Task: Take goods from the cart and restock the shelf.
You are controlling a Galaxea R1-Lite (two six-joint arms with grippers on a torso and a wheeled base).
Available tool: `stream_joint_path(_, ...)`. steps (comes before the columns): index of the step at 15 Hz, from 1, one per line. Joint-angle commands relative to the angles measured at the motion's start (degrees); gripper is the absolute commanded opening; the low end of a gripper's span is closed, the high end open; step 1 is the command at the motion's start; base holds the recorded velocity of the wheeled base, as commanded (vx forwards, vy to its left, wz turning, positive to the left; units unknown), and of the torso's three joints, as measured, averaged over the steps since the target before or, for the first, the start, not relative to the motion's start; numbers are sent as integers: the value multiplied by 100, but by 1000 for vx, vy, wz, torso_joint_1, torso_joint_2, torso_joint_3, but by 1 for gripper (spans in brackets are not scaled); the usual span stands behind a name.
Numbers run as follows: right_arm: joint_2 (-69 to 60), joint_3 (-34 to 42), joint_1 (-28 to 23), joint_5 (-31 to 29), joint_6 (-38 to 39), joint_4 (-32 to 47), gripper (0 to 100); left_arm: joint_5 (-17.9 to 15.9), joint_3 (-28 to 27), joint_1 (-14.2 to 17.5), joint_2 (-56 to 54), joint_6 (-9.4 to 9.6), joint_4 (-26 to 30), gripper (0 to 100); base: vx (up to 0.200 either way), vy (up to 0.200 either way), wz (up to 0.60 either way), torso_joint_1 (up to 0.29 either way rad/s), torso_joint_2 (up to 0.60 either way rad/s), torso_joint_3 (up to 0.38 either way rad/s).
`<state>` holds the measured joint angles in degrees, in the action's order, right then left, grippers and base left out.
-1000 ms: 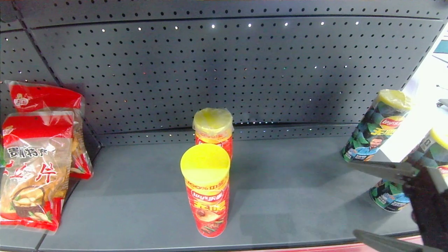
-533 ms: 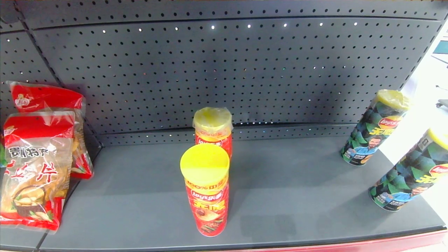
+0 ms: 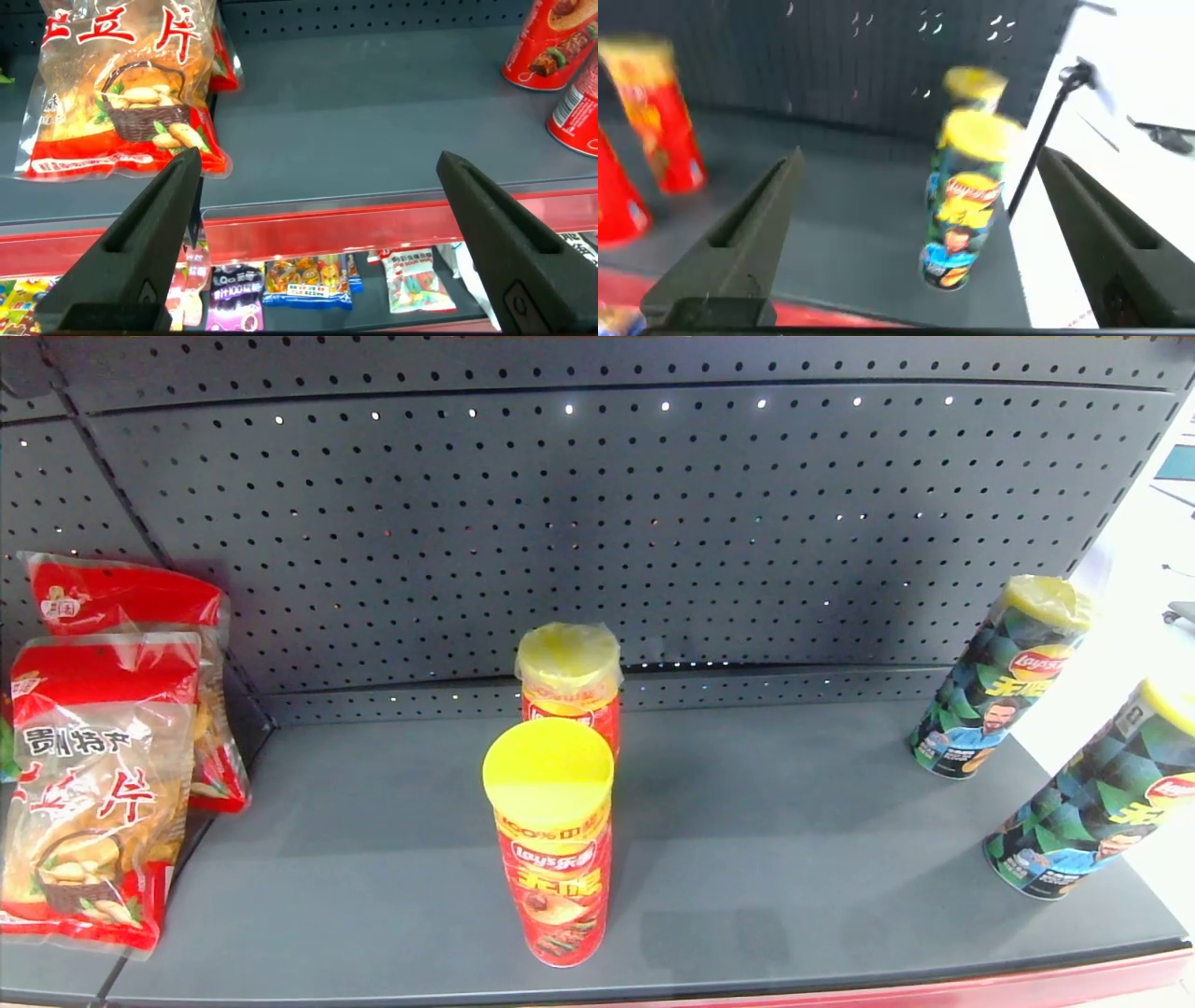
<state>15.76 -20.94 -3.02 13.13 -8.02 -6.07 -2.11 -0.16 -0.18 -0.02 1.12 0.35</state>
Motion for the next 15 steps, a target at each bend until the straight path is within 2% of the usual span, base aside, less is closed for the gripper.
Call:
stream_joint_path(1,-302,1462,-234,260,-253,-746,100,0,-2,1,2,2,0,100,0,0,0,0,0,0)
stream_joint_path(2,-355,1980,-216,137,-253,-1028,100,0,-2,1,2,2,0,100,0,0,0,0,0,0)
stream_joint_path(3,-425,2094,-216,-82,-226,-949,100,0,-2,1,2,2,0,100,0,0,0,0,0,0)
stream_joint_path(6,-495,2086,-216,-320,-165,-641,100,0,-2,1,2,2,0,100,0,0,0,0,0,0)
stream_joint_path(9,-1031,2077,-216,-627,354,458,100,0,-2,1,2,2,0,100,0,0,0,0,0,0)
stream_joint_path(13,-1014,2077,-199,-847,582,616,100,0,-2,1,2,2,0,100,0,0,0,0,0,0)
stream_joint_path(15,-1075,2077,-40,-1427,899,642,100,0,-2,1,2,2,0,100,0,0,0,0,0,0)
